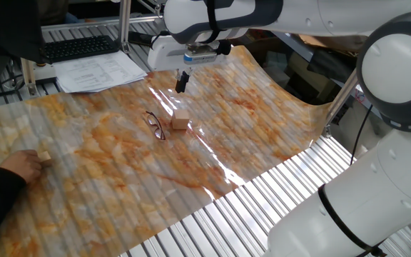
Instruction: Unfold the leg of the glasses (with one hand)
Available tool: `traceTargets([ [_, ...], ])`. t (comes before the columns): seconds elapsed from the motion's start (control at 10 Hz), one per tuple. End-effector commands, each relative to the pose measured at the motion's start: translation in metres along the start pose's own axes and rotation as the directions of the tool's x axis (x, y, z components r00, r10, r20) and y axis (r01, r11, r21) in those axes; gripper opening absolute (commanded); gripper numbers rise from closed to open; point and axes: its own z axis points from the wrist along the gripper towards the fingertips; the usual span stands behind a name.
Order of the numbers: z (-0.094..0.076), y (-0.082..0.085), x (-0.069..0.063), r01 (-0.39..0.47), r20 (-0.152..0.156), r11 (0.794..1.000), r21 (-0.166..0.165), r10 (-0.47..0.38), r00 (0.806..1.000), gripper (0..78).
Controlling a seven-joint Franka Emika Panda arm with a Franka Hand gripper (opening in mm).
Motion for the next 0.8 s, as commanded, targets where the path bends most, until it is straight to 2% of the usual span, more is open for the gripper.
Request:
traceTargets([
  [0.1, -0.001, 0.000, 0.000, -0.024, -0.006, 0.999, 0.038, 0.024, 1.000, 0.0],
  [0.4, 0.006, -0.001, 0.000, -0.030, 0.007, 0.999, 0.027, 0.030, 1.000, 0.0],
  [0.8, 0.012, -0.001, 0.000, -0.053, -0.001, 0.998, 0.030, 0.053, 0.999, 0.0],
])
